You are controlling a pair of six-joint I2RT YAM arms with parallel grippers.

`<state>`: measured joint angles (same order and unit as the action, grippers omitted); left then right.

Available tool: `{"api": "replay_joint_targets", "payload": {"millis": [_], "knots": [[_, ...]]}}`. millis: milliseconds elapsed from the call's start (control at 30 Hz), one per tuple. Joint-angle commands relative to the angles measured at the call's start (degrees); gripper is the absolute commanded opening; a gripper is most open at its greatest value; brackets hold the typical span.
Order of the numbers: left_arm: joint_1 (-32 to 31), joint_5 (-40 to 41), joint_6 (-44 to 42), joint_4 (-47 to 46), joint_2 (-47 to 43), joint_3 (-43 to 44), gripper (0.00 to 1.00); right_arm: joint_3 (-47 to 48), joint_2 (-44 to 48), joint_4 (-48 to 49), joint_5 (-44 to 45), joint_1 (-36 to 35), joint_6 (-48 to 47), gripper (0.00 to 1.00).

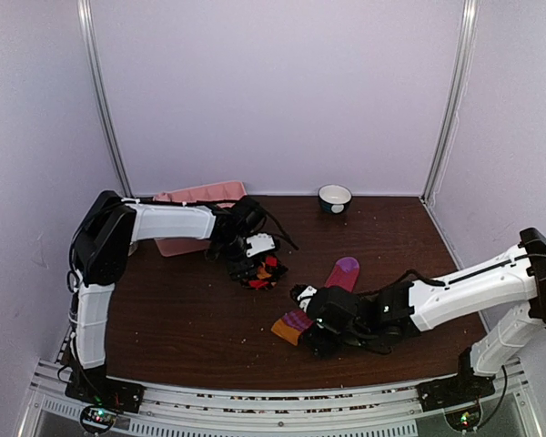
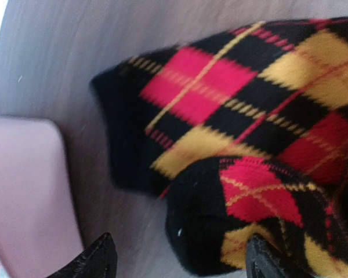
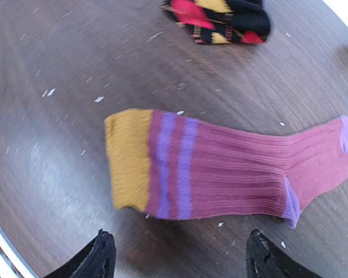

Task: Roll the socks
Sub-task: Move the sock to the center of the board, then pick up the sock from the center of the board.

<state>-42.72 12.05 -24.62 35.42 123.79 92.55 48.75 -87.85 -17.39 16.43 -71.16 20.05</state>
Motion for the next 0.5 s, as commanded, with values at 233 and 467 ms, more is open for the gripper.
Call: {"api": "replay_joint_targets", "payload": {"millis": [233,467], "knots": [[1.9,-3.4,2.5,1.1,-8.2,2.8,0.85,0.6,-4.2,0.7,17.5,-8.5,-23.4,0.78],[5.1,-20.6,-0.2,11.3,-17.3,-0.8,0.90,2.5,-10.7,6.6,25.9,-10.3,-38.8,0.74]]}}
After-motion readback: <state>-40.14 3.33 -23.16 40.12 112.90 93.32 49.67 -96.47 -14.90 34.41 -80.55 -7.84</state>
